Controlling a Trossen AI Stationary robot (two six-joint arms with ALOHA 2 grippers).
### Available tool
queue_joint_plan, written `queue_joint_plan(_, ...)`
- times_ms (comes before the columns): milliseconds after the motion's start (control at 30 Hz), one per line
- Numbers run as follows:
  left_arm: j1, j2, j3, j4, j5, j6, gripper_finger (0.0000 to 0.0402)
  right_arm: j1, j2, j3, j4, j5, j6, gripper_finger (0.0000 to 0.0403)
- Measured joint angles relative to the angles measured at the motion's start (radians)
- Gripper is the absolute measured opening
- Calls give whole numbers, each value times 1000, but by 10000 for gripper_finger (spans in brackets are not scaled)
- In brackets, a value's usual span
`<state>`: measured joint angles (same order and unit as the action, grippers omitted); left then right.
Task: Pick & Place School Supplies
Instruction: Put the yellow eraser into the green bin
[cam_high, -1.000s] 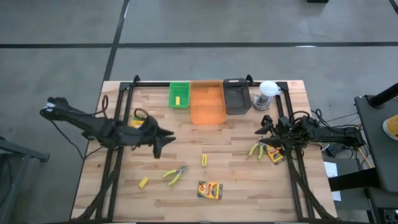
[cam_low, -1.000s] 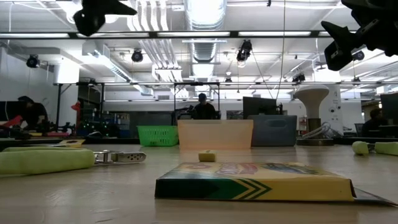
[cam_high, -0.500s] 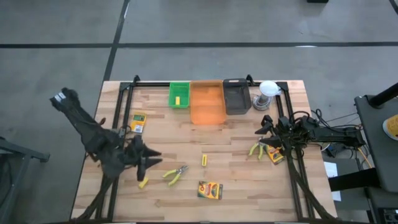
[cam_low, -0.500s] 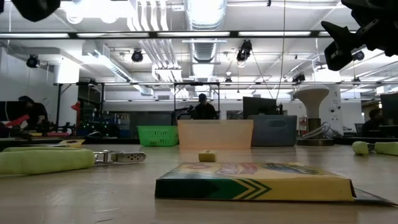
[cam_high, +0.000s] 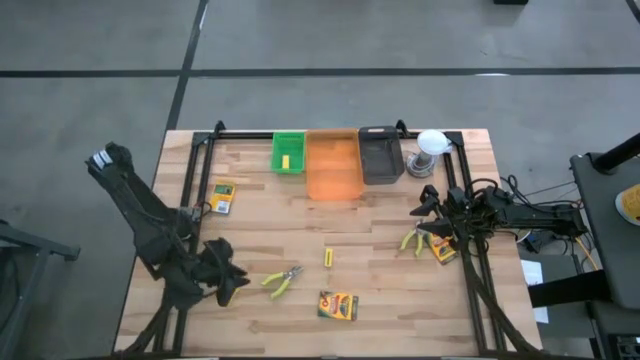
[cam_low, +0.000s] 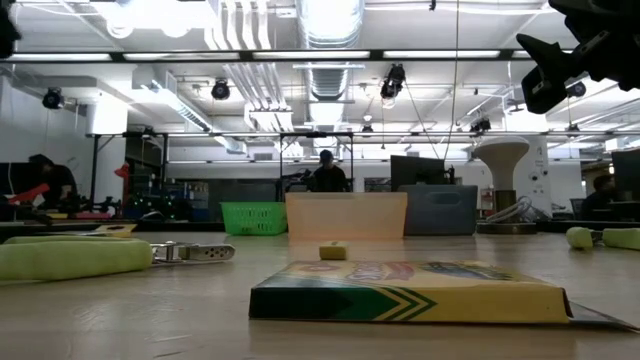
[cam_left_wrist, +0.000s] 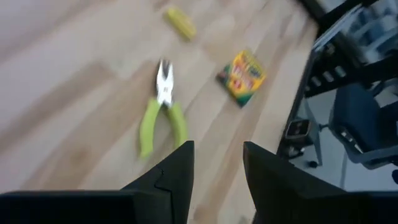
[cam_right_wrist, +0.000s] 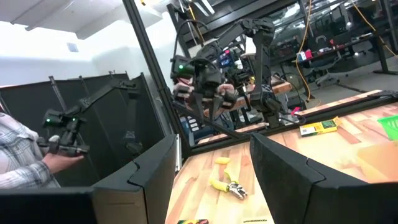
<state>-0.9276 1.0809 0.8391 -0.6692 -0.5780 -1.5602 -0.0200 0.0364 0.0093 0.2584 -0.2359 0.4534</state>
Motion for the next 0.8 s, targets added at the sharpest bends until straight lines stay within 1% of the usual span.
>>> queue_joint_plan(133, 0, 38, 0, -36, 140, -160, 143, 0, 0, 0, 0, 0, 0, 201)
queue_joint_plan(267, 0, 82, 0, -35, 304, -270, 143, 0, 0, 0, 0, 0, 0, 201)
queue_joint_plan(433, 0, 136, 0, -36, 441, -366, 143, 0, 0, 0, 0, 0, 0, 201)
queue_joint_plan(567, 0, 174, 0, -55, 490, -401, 143, 0, 0, 0, 0, 0, 0, 201)
queue_joint_plan(800, 3, 240, 0, -108, 491, -485, 143, 0, 0, 0, 0, 0, 0, 201)
